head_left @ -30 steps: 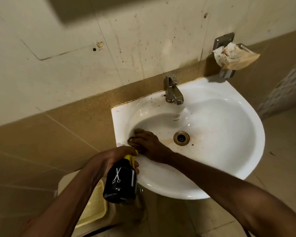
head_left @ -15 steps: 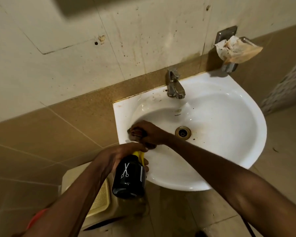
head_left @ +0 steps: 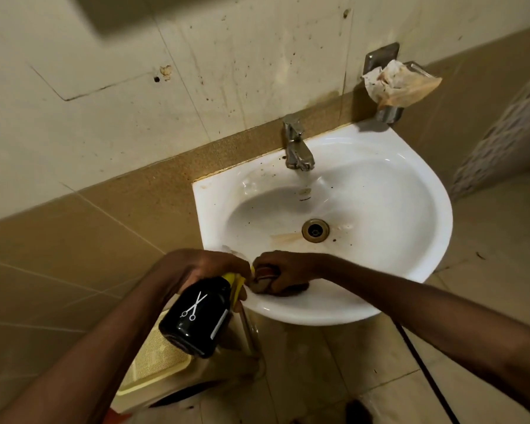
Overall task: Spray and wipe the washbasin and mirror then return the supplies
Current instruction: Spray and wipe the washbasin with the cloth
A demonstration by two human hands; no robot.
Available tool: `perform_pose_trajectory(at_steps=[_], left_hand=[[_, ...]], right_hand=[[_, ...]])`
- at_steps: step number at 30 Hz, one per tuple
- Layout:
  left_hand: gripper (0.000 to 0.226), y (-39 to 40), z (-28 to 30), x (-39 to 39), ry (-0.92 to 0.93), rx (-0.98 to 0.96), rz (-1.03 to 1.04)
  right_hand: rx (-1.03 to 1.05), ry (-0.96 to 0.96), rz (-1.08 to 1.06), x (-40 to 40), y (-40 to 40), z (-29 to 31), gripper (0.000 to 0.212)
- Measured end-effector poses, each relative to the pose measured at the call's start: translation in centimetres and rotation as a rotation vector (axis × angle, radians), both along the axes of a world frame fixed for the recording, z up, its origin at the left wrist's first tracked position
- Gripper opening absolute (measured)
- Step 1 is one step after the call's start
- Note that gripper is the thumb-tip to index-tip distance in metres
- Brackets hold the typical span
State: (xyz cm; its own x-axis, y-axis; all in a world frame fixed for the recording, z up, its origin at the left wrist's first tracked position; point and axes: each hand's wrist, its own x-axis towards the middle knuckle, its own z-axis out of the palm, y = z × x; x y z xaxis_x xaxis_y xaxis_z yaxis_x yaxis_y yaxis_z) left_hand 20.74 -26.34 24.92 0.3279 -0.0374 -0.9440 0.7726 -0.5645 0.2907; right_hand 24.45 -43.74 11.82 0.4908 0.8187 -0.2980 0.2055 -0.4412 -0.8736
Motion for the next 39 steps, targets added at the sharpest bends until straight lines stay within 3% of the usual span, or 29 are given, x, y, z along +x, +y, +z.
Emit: perform_pose_trajectory(at_steps=[2, 5, 9, 12, 16, 18, 20, 23, 25, 29, 31, 34, 39], left_hand=[[0.026, -1.4, -0.2, -0.2, -0.004, 0.027, -0.101], [0.036, -3.7, -0.8, -0.4, 0.136, 0.116, -0.205], [0.032, -5.2, -1.1, -1.0, 0.186, 0.129, -0.099], [0.037, -5.0, -0.5, -1.0, 0.297, 0.070, -0.079], [0.042, -5.1, -2.4, -1.6, 0.030, 0.207, -0.082], [0.044, -4.0, -2.5, -1.2, 0.039, 0.185, -0.059], [0.034, -3.0, -1.8, -1.0, 0.089, 0.114, 0.044], [0.029, -3.3, -2.0, -1.7, -0.032, 0.088, 0.149], [0.028, -4.0, -2.2, -2.2, -0.116, 0.083, 0.160], [0.047, -5.1, -1.6, -0.9, -0.005, 0.138, -0.037], [0.047, -4.9, -1.4, -1.0, -0.004, 0.159, -0.119], [0.051, -3.8, -0.6, -1.0, 0.060, 0.059, -0.012], [0.054, -2.3, -0.9, -0.3, 0.206, -0.015, -0.069]], right_hand=[[0.018, -0.040, -0.033, 0.9, 1.5, 0.3, 0.050], [0.040, -0.032, -0.095, 1.6, 2.8, 1.0, 0.053], [0.061, -0.019, -0.098, 1.4, 2.5, 1.2, 0.057], [0.069, -0.045, -0.099, 1.4, 2.7, 0.7, 0.048], [0.098, -0.021, -0.078, -0.7, 0.7, 1.2, 0.043], [0.065, 0.033, -0.012, -2.4, -2.7, 1.7, 0.033], [-0.017, 0.001, 0.029, -3.1, -5.9, 2.0, 0.048], [-0.104, -0.069, 0.056, -2.3, -7.2, 1.2, 0.058], [-0.128, -0.059, -0.059, -1.9, -5.2, 1.0, 0.070], [-0.216, -0.275, -0.278, -2.3, -1.4, -0.4, 0.090], [-0.270, -0.190, -0.234, -2.1, -1.3, 0.2, 0.072], [-0.164, 0.037, -0.110, -0.6, -2.9, 0.5, 0.025], [-0.160, -0.068, 0.000, 0.8, -3.5, 1.1, 0.049]])
